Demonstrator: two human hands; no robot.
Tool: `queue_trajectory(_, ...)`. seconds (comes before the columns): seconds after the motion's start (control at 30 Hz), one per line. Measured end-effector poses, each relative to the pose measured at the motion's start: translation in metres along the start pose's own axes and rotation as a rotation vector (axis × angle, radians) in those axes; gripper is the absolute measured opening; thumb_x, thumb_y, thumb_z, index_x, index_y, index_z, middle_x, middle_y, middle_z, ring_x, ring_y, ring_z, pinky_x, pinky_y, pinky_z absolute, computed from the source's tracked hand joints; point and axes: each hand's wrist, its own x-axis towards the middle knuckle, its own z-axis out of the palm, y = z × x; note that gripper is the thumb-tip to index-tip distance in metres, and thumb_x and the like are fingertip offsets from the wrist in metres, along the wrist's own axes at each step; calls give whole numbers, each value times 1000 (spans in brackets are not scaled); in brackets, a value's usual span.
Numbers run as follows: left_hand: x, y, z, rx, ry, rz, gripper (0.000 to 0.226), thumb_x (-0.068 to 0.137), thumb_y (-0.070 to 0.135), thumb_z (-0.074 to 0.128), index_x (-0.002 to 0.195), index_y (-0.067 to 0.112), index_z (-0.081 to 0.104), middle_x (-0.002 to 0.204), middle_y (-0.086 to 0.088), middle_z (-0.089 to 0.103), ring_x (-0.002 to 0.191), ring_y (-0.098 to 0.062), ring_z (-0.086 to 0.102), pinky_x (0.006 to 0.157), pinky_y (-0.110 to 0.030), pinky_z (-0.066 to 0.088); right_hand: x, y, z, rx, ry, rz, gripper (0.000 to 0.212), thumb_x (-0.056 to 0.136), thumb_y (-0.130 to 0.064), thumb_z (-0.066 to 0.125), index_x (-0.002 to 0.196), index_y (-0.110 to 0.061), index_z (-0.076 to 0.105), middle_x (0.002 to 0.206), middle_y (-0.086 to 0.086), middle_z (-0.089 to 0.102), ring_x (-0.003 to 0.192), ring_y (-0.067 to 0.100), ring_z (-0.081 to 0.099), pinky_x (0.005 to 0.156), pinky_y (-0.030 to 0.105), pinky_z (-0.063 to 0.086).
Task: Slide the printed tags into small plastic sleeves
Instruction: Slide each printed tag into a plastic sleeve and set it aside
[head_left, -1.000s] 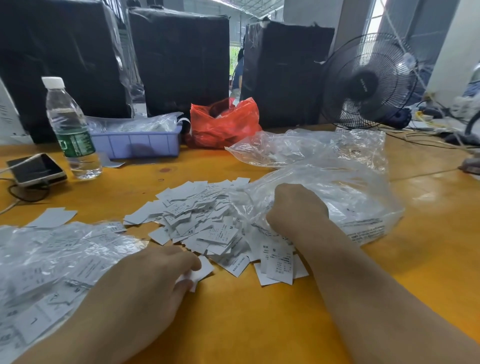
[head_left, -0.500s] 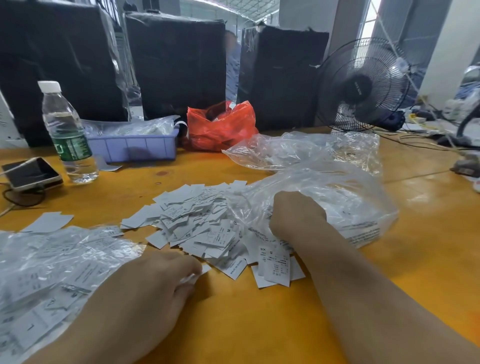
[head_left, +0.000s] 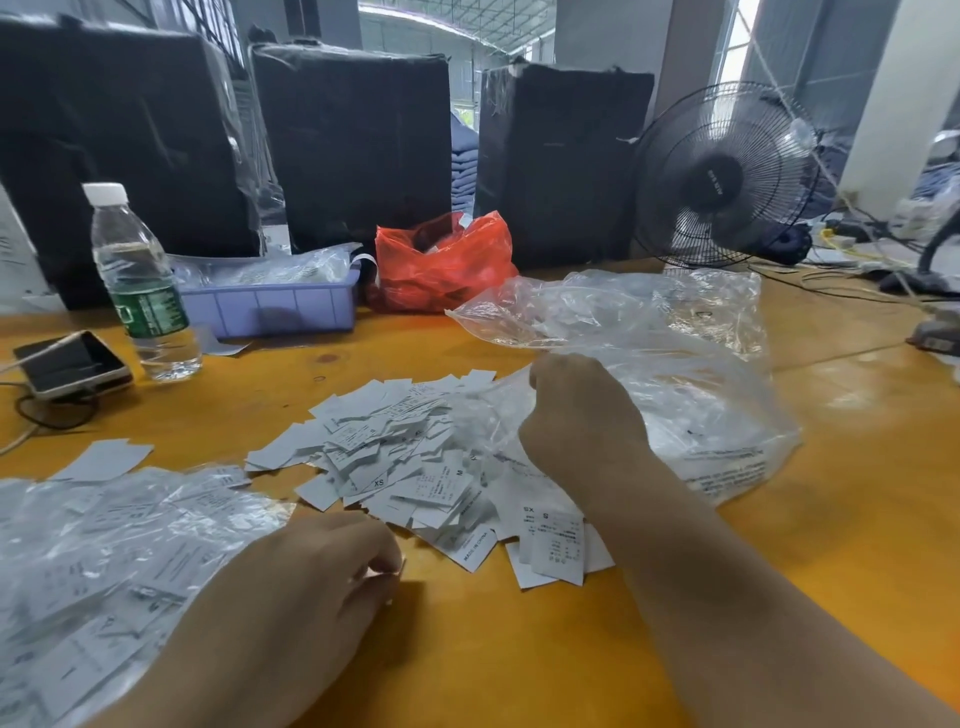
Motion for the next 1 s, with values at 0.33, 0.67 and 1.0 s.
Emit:
queue_trajectory(0.33,0,-9,2,-262,168,-113,11,80,38,66,85,46,61,84,35,62,85,9,58,61,-20,46,-9,-25,-4,1035,-339,-21,35,66,12,75,90,-13,65,60,-9,51,53,3,51,58,24,48)
queue_trajectory(0.67,-2,-10,-3,-347,368,-192,31,91,27,59,99,54,46,75,19,66,70,-1,62,51,-22,53,-18,-41,2,1753,-881,48,36,61,17,51,88,-3,64,77,10,54,62,20,54,68,30,55)
queue_trajectory(1.0,-3,-4,-11,-450,384,-232,7,86,43,53,91,43,58,91,29,63,74,15,57,59,-1,39,-25,-45,6,1641,-834,103,20,66,9,65,80,-5,65,68,11,59,56,21,59,55,30,55)
